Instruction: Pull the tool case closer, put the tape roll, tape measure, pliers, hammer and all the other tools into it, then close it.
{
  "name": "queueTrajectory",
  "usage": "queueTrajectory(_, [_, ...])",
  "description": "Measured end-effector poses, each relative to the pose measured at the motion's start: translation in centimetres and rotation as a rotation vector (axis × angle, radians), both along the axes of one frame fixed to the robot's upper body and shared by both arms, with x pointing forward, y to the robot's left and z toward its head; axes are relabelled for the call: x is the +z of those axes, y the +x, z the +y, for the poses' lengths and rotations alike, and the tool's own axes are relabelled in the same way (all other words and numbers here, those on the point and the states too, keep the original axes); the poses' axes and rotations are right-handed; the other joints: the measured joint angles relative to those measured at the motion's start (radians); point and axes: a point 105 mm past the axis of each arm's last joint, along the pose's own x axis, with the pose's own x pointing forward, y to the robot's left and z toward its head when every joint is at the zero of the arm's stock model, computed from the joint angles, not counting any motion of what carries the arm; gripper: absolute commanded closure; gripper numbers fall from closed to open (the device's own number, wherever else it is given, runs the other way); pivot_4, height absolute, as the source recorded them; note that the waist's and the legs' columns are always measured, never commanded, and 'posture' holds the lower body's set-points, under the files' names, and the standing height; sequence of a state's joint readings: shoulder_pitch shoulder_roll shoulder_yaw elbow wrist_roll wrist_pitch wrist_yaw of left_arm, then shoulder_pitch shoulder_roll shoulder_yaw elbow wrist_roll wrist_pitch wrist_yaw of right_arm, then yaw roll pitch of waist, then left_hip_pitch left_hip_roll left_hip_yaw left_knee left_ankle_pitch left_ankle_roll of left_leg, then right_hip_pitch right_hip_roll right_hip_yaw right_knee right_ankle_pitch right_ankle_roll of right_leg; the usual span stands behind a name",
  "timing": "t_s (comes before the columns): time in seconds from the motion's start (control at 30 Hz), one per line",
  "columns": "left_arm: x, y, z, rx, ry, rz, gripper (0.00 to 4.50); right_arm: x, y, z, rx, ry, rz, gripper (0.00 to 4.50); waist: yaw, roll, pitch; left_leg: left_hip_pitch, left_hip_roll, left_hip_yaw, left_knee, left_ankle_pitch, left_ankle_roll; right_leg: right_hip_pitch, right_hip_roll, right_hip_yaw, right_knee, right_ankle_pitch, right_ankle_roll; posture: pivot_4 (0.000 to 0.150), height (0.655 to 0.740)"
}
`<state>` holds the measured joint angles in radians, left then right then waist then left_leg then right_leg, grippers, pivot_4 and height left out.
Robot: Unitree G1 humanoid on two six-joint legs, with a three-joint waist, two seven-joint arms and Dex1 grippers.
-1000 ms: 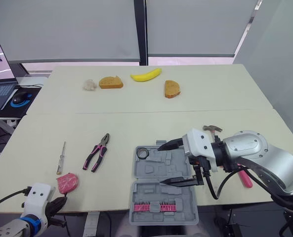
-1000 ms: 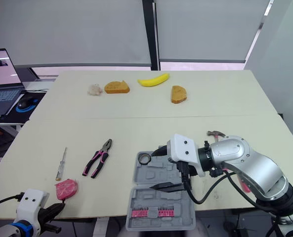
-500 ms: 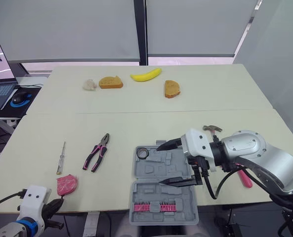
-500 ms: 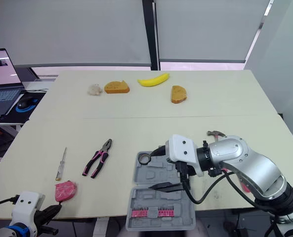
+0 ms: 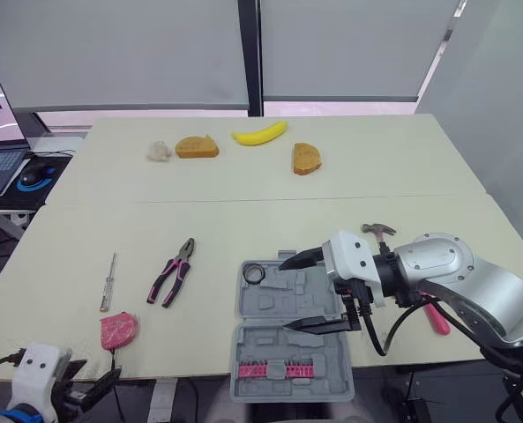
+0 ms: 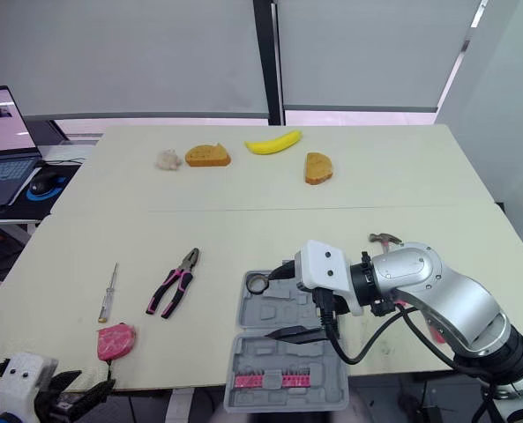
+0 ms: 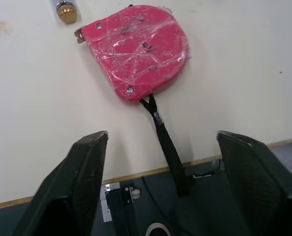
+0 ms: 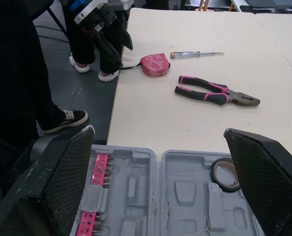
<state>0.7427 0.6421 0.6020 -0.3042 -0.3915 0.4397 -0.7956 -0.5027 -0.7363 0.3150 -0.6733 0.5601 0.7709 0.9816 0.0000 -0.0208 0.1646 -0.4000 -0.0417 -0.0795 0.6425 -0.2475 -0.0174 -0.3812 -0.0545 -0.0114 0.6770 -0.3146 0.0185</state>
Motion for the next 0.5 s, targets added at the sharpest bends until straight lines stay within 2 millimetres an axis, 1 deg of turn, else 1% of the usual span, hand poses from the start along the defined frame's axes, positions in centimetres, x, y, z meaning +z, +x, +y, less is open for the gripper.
queueTrajectory(0.13, [2.8,1.1,1.7,-0.202,0.078,-0.039,0.03,1.1,0.1,0.6,0.02,0.009,-0.027,0.0,0.002,0.001,0.001,0.0,0.0,-0.001,0.0,0.0,0.0,0.0,0.0,-0.001,0.0,-0.001,-0.001,0.15,0.74])
queueTrajectory(0.23, [4.1,2.7,2.8,-0.322,0.126,-0.049,0.03,1.5,0.2,0.9,0.02,-0.003,-0.024,0.0,0.003,0.001,0.001,-0.001,0.0,0.0,-0.001,0.0,0.0,-0.002,0.0,-0.001,0.0,0.0,-0.002,0.15,0.74])
queueTrajectory(0.3, [4.9,4.2,3.4,-0.402,0.153,-0.058,0.03,1.9,0.2,1.2,0.027,-0.008,-0.024,0.0,0.001,0.001,0.001,-0.002,0.0,0.0,-0.001,0.0,0.0,-0.003,0.0,0.0,0.0,0.0,-0.002,0.15,0.74])
queueTrajectory(0.4, [4.9,5.6,3.9,-0.529,0.183,-0.026,0.03,1.7,0.0,1.4,0.04,-0.032,-0.016,0.0,-0.002,0.001,0.001,-0.002,0.0,0.001,-0.003,0.0,0.0,-0.004,0.0,0.0,0.0,0.001,-0.002,0.15,0.74])
queueTrajectory(0.5, [3.9,5.7,4.0,-0.649,0.193,0.019,0.03,1.3,-0.2,1.6,0.049,-0.051,0.0,0.0,-0.009,0.0,0.0,-0.003,0.0,0.004,-0.007,0.0,0.0,-0.006,-0.001,0.003,0.0,0.001,-0.002,0.15,0.74])
